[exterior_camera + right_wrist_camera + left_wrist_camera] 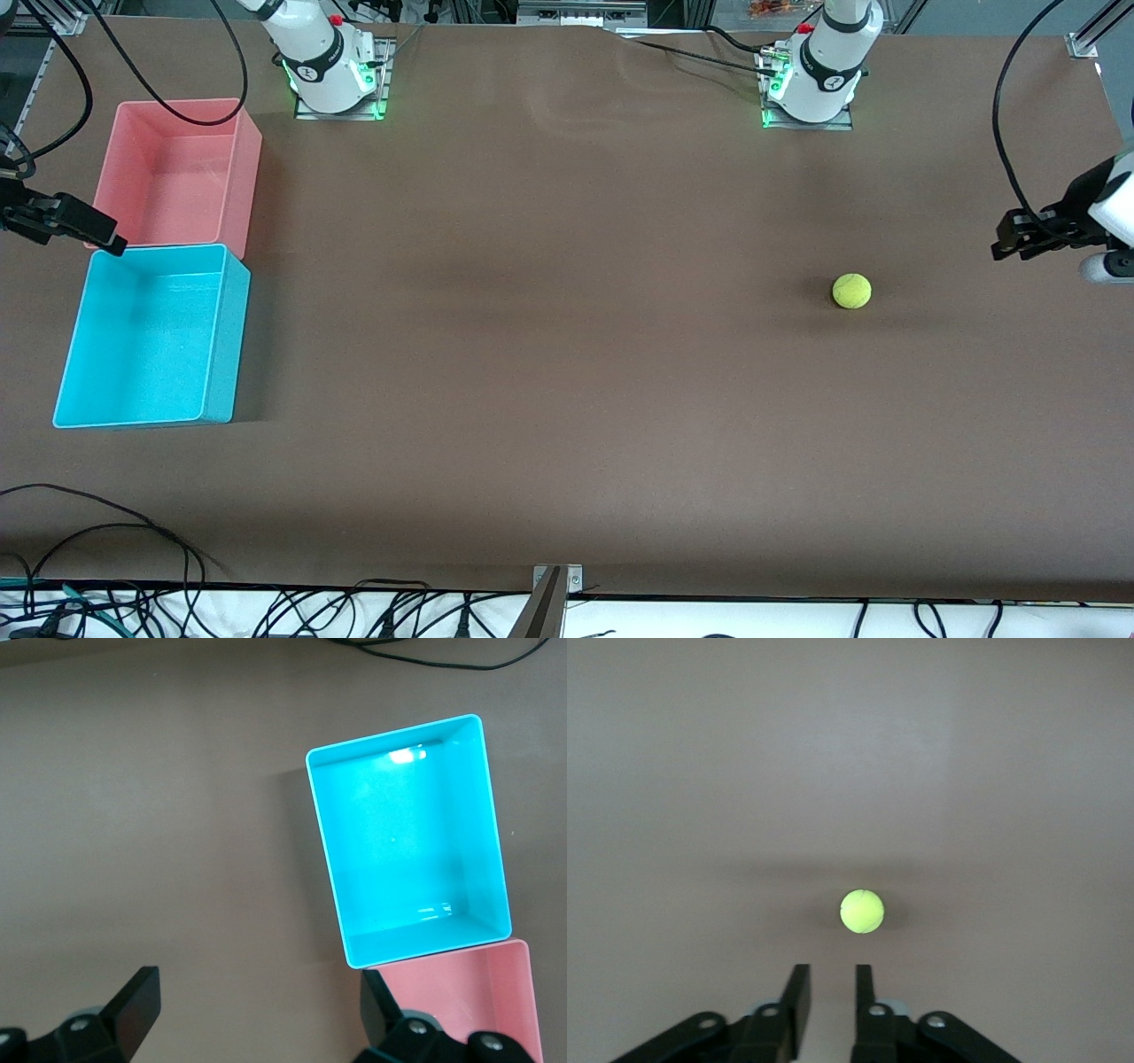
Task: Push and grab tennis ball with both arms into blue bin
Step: 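Lower the left gripper to the table beside the tennis ball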
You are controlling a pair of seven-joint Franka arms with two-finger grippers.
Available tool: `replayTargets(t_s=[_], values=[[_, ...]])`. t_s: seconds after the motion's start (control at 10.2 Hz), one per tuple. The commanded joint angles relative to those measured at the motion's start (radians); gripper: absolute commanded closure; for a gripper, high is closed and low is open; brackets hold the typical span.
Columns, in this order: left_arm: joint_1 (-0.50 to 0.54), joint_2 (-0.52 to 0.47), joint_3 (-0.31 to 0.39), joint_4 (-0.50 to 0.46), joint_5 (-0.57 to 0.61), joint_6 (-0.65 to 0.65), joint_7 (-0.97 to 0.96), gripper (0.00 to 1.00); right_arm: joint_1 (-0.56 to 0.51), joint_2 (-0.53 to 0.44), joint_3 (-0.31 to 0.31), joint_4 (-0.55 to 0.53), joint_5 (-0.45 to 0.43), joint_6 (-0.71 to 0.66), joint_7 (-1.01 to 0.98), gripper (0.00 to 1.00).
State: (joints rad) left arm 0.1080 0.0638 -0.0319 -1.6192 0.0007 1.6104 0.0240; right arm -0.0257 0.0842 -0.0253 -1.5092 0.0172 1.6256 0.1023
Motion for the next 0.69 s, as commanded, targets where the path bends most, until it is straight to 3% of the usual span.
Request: replayTargets(t_s=[0.0, 0.59], values=[[0.093, 0.025, 0.004, 0.002, -0.005, -0.014, -0.074, 1.00, -0.007, 0.009, 0.004, 0.024, 0.018, -0.006, 0.002, 0.00], [0.200, 0.065, 0.004, -0.048, -0.097, 0.017, -0.825, 1.00, -0.007, 0.009, 0.004, 0.024, 0.018, -0.006, 0.002, 0.00]])
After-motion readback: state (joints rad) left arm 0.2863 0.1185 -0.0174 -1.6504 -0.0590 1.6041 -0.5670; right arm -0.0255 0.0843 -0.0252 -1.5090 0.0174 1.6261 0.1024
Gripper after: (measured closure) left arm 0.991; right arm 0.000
